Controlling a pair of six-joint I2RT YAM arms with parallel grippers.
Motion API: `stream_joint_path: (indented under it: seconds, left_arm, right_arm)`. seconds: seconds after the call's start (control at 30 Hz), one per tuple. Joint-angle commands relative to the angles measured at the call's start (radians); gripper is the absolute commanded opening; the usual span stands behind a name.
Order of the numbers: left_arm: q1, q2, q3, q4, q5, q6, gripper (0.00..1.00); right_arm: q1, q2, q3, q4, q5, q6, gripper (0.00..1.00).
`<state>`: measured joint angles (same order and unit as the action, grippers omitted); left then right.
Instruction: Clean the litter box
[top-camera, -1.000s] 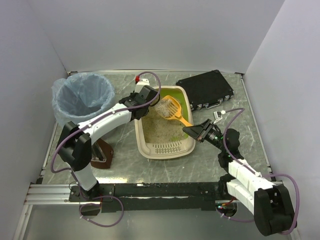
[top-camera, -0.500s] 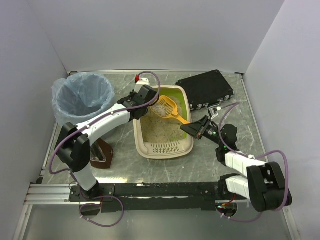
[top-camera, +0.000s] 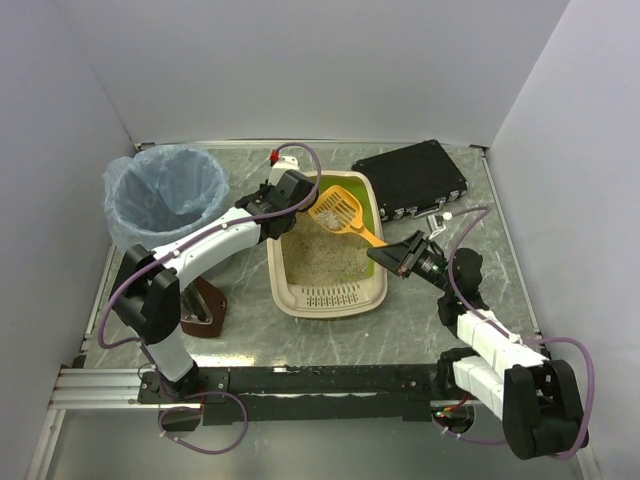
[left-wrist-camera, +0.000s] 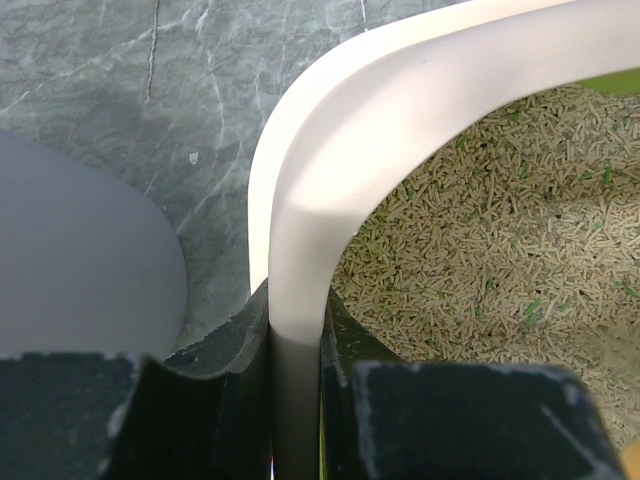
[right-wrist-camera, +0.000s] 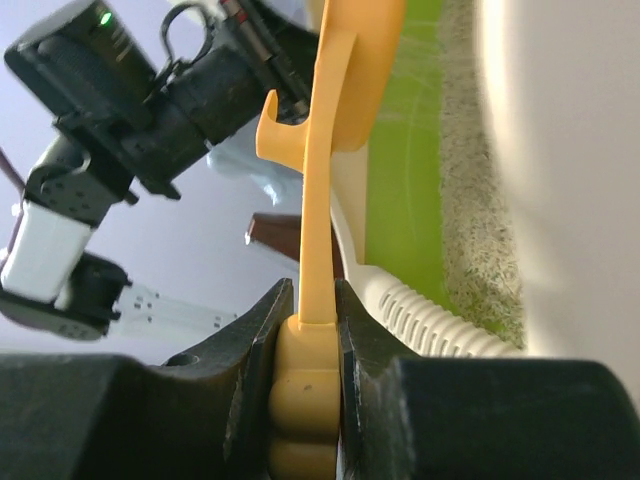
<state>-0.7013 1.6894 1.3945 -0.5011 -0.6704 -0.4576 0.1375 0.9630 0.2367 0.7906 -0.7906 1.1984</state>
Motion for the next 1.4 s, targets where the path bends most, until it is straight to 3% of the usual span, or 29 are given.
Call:
stream_joint_path:
  seconds: [0.0,0.07,0.2,0.3,0.43,0.53,0.63,0.8,0.9,1.0,1.13,1.23,1.37]
  left_arm:
    - [0.002,-0.080,0.069,0.176,-0.043,-0.067,0.01]
    - [0.002,-0.083,0.064,0.176,-0.050,-0.069,0.01]
    - [0.002,-0.077,0.070,0.164,-0.040,-0.078,0.01]
    - [0.002,-0.079,0.064,0.159,-0.061,-0.075,0.01]
    - [0.003,-0.085,0.061,0.161,-0.064,-0.076,0.01]
    - [0.003,-0.086,0.058,0.164,-0.064,-0.076,0.01]
    - [0.005,-0.079,0.051,0.185,-0.043,-0.088,0.01]
    - [0.005,-0.059,0.070,0.161,-0.043,-0.087,0.01]
    - [0.008,-0.057,0.064,0.165,-0.026,-0.093,0.01]
    - [0.013,-0.051,0.064,0.159,-0.020,-0.093,0.01]
    - [0.023,-0.040,0.060,0.144,-0.011,-0.111,0.01]
    - [0.026,-0.062,0.040,0.165,0.002,-0.109,0.01]
    - [0.036,-0.097,-0.014,0.237,0.031,-0.081,0.01]
  right_arm:
    - [-0.005,-0.050,0.073,-0.143,0.000,-0.106,0.00]
    - [-0.007,-0.084,0.066,-0.220,0.089,-0.144,0.00]
    - [0.016,0.022,0.053,0.060,-0.016,0.001,0.00]
    - [0.007,0.005,0.050,-0.066,0.048,-0.072,0.00]
    - [0.010,-0.015,0.139,-0.224,-0.013,-0.198,0.00]
    - [-0.001,-0.102,0.168,-0.430,0.129,-0.310,0.00]
    - [0.037,-0.011,0.150,-0.216,0.000,-0.188,0.00]
    - [0.013,-0.033,0.119,-0.262,0.040,-0.227,0.00]
    - [0.025,-0.015,0.147,-0.231,-0.035,-0.218,0.00]
    - [0.016,-0.055,0.180,-0.397,0.054,-0.321,0.00]
    - [0.016,-0.041,0.165,-0.280,-0.038,-0.275,0.00]
    - [0.011,-0.082,0.171,-0.397,-0.036,-0.394,0.00]
    - [0.011,-0.124,0.161,-0.366,-0.036,-0.428,0.00]
